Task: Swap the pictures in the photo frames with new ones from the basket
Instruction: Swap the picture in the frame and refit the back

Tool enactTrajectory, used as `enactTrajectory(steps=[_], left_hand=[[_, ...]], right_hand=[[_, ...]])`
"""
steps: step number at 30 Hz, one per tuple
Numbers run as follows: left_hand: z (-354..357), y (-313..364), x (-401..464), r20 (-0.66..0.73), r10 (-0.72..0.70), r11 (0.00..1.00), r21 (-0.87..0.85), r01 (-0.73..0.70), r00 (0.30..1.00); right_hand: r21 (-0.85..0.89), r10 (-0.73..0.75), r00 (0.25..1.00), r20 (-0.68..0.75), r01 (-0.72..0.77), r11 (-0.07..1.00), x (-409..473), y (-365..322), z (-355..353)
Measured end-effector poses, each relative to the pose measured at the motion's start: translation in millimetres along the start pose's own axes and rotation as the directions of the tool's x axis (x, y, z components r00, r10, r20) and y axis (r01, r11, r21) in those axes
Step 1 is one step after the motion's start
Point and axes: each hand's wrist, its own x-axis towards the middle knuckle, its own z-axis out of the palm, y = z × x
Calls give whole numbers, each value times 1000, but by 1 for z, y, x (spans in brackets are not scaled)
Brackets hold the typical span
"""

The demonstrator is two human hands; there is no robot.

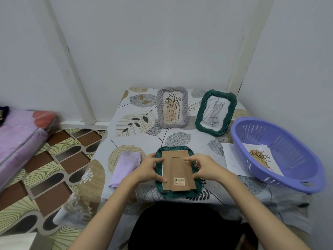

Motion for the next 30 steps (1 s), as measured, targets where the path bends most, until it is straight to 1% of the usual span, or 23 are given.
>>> enactTrajectory(steps=[2,5,9,13,14,16,17,18,19,21,22,24,26,28,30], left_hand=[[0,3,1,13,-5,1000,14,5,1000],[0,4,2,25,-10,1000,27,9,1000],[-1,4,1,38,-10,1000,6,10,999],[-1,4,1,64,-25,1000,13,24,998],[-1,4,2,50,-23,1000,20,22,998],[0,6,4,-45,6,999,40,-4,999],[2,7,6,-97,42,998,60,-36,994],[5,9,8,-121,81,993,101,-69,989],[9,11,11,-109,112,982,164,-93,988],[17,10,15,-48,118,951,291,-99,992],[21,8,17,-34,107,942,322,-91,994],[25,2,19,-39,110,939,332,-91,993],[27,-3,19,-48,132,936,335,-108,990],[28,-6,18,-55,154,932,338,-127,987],[28,-7,17,-67,169,931,339,-137,983]], right_hand=[[14,1,1000,24,-1,1000,-3,7,1],[51,-24,1000,13,23,998,-6,15,5],[-10,-55,998,-4,55,998,-2,18,11],[-51,-62,998,11,63,997,1,19,14],[-63,-64,998,15,65,996,2,20,15],[-78,-66,998,18,68,995,3,21,16],[-82,-67,998,19,69,994,4,22,16],[-84,-68,997,20,70,994,4,22,16],[-86,-70,997,22,71,994,4,23,16],[-92,-76,997,29,79,993,5,24,15],[-95,-79,996,32,82,992,5,24,14],[-75,-80,996,30,82,994,6,26,11],[14,-77,997,-12,77,997,8,28,6],[82,-59,991,-120,69,994,14,29,1],[97,-21,970,-242,46,994,24,29,-1]])
